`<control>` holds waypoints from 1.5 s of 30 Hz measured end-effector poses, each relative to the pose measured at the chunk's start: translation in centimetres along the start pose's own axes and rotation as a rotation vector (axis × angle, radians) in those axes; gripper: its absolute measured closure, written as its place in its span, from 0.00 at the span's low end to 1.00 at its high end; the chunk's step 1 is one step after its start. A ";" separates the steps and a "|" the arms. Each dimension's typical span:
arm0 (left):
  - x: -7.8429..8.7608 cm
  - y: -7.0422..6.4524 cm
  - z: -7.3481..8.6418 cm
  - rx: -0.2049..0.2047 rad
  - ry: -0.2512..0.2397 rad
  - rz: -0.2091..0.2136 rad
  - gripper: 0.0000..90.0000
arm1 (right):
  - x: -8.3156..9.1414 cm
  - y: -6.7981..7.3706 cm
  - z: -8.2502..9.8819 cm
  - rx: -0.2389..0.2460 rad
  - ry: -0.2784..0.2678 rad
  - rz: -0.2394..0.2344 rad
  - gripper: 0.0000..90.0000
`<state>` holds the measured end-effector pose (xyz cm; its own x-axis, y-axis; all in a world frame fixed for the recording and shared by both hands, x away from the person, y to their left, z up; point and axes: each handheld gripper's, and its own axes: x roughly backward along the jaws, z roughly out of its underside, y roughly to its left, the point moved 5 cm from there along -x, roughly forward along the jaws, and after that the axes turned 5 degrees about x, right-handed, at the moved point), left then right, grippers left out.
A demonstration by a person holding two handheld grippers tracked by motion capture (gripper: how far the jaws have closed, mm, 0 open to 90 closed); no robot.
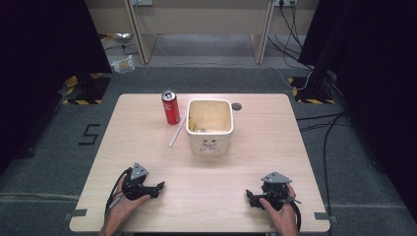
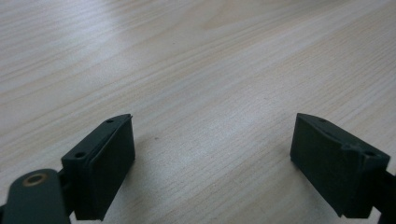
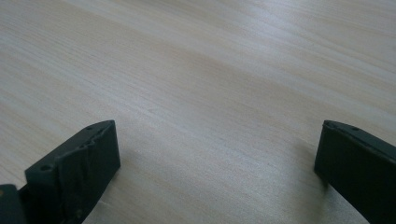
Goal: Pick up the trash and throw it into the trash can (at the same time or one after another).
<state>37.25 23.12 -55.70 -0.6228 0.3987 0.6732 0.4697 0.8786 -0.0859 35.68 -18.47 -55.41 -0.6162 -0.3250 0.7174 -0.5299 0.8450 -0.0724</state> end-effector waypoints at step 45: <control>-1.0 3.4 -7.9 0.093 -0.120 -0.013 0.19 | 0.0 0.0 0.0 -0.003 0.001 0.000 0.00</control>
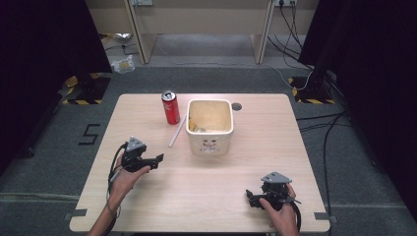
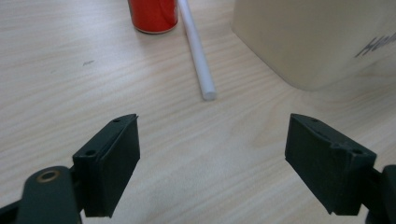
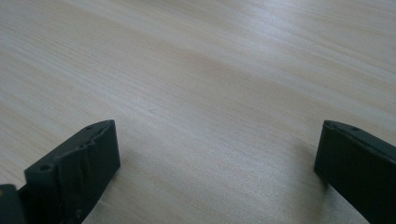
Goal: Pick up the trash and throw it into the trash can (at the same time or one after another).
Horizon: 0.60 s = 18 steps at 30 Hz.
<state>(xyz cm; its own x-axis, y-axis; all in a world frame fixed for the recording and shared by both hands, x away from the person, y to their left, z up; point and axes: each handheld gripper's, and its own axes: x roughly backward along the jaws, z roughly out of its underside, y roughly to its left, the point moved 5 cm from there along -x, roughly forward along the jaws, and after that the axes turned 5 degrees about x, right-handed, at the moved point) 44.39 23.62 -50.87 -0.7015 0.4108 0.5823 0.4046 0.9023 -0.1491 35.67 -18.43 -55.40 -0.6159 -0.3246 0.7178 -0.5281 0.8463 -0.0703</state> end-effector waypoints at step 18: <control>-2.4 0.0 -4.5 -0.009 -0.023 -0.017 0.19 | 0.0 0.0 0.0 0.003 0.002 -0.003 0.00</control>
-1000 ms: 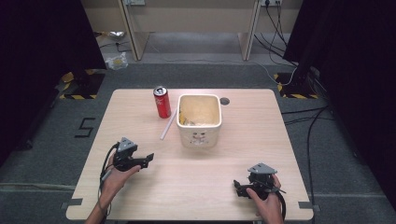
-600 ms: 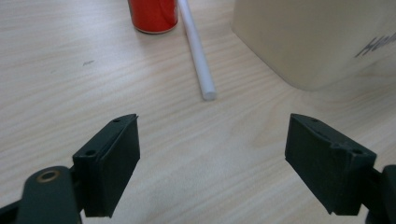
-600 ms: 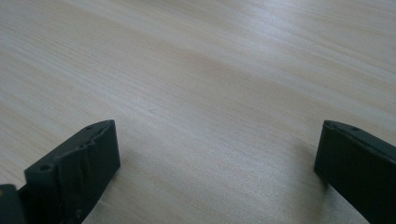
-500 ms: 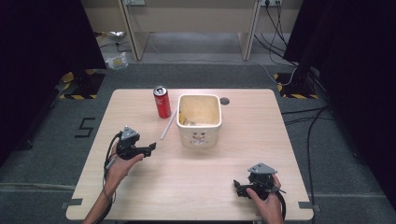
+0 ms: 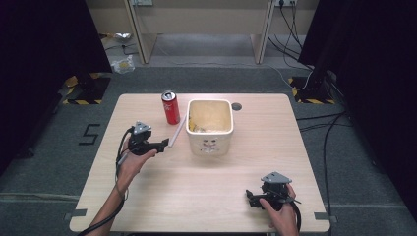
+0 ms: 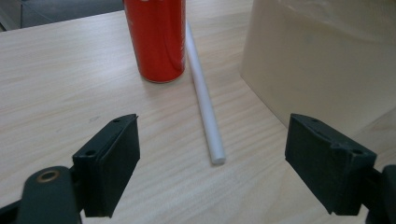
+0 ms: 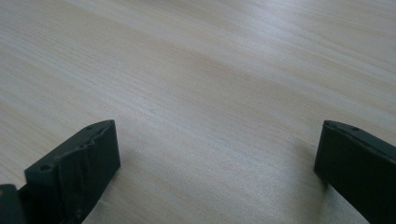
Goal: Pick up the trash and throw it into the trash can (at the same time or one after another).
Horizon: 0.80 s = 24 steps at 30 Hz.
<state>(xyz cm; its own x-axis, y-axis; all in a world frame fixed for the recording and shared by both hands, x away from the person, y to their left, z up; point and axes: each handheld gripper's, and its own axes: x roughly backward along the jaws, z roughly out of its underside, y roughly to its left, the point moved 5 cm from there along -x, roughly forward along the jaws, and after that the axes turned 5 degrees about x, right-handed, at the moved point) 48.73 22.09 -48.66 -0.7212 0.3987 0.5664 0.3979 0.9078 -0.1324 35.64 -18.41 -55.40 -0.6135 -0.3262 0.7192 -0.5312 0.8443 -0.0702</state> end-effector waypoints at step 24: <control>-4.9 1.1 -4.1 0.049 -0.016 -0.028 0.19 | 0.0 0.0 0.0 0.005 -0.001 -0.004 0.00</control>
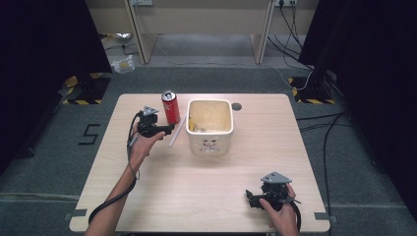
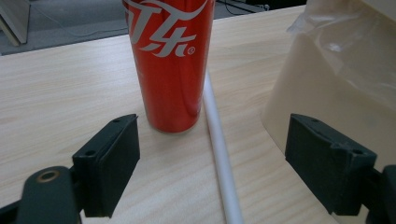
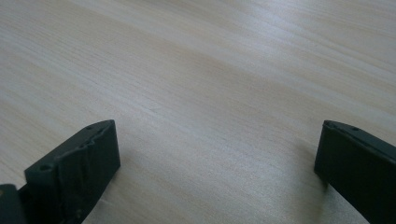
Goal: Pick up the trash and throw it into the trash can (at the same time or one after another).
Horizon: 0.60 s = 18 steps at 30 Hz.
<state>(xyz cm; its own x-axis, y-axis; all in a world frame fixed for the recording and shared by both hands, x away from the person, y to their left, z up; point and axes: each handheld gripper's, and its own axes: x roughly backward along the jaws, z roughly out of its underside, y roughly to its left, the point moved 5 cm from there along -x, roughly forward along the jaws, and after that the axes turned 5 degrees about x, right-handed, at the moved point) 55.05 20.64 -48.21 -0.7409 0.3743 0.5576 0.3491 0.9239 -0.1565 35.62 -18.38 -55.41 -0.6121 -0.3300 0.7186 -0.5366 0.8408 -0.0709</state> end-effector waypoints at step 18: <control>-1.5 0.2 -2.6 -0.004 -0.005 -0.034 0.19 | 0.0 0.1 0.0 0.001 -0.005 -0.004 0.00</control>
<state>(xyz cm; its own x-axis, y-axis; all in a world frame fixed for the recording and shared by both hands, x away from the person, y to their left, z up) 57.70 20.08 -47.00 -0.7552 0.3433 0.5584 0.3259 0.9358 -0.1346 35.61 -18.30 -55.43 -0.6129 -0.3350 0.7157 -0.5393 0.8393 -0.0690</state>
